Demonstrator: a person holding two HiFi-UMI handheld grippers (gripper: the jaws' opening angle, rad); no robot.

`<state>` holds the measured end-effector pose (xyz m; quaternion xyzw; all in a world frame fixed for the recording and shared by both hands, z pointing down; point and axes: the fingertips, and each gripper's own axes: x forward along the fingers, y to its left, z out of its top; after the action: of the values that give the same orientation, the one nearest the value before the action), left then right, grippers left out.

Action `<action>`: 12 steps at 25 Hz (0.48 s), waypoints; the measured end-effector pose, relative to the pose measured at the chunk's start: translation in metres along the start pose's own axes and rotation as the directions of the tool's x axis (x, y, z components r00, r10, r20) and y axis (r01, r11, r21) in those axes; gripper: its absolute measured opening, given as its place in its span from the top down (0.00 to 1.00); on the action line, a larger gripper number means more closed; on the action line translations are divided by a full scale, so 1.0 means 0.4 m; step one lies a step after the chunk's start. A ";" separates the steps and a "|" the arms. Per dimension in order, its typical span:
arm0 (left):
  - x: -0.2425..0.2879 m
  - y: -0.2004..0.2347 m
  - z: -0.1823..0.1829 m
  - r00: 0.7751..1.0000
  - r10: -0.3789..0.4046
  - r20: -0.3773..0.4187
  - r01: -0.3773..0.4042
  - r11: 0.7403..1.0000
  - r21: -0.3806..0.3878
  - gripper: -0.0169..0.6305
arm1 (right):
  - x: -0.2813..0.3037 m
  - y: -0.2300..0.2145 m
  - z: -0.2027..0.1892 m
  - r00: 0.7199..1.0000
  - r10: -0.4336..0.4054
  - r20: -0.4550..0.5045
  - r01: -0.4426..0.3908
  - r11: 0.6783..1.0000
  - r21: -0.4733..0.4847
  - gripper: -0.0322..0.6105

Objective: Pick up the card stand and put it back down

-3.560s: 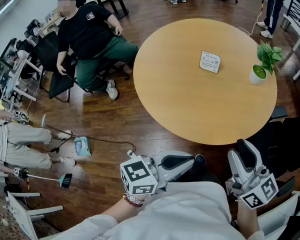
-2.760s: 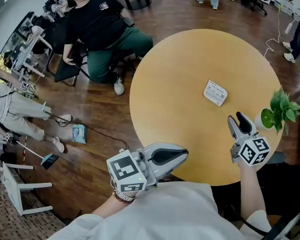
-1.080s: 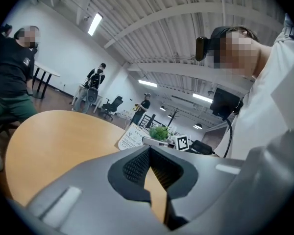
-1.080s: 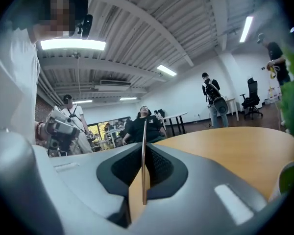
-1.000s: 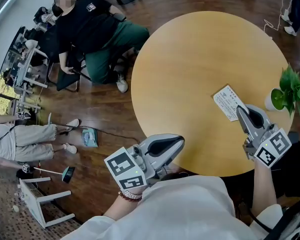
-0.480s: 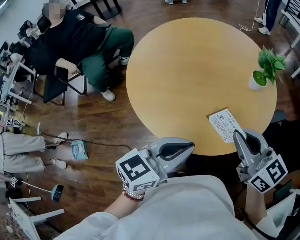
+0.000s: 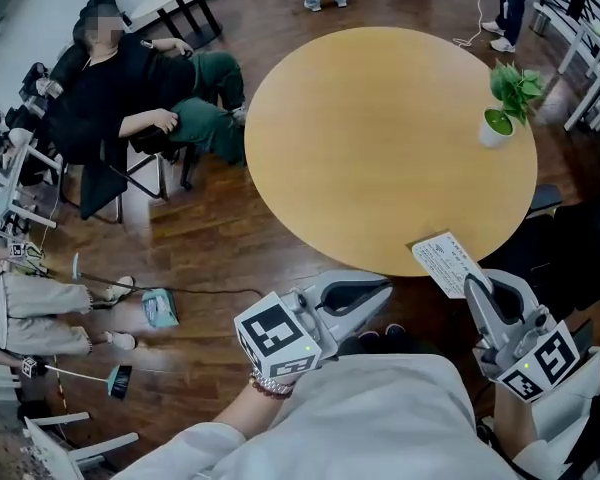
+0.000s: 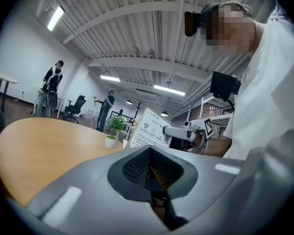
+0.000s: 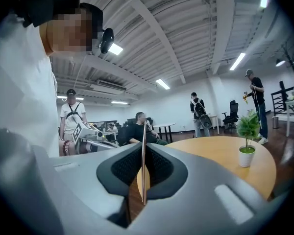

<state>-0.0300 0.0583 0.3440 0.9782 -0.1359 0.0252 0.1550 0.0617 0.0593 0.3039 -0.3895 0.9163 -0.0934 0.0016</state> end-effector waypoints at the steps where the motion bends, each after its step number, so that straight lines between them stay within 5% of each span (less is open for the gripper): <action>1: 0.001 -0.012 0.000 1.000 0.001 -0.003 -0.001 1.000 0.011 0.97 | -0.014 0.007 0.003 1.000 0.001 0.004 -0.001 1.000 0.007 0.92; 8: 0.030 -0.065 0.016 1.000 0.024 0.015 -0.023 0.998 -0.057 0.97 | -0.092 0.079 0.038 0.997 0.080 0.015 -0.080 0.997 -0.011 0.92; 12: 0.042 -0.089 0.070 0.998 0.024 0.065 -0.025 0.999 0.019 0.97 | -0.115 0.080 0.053 0.995 0.093 0.038 -0.093 0.996 -0.004 0.92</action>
<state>-0.0038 0.0778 0.3084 0.9782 -0.1527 -0.0030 0.1404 0.0725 0.1103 0.2745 -0.3480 0.9334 -0.0849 0.0229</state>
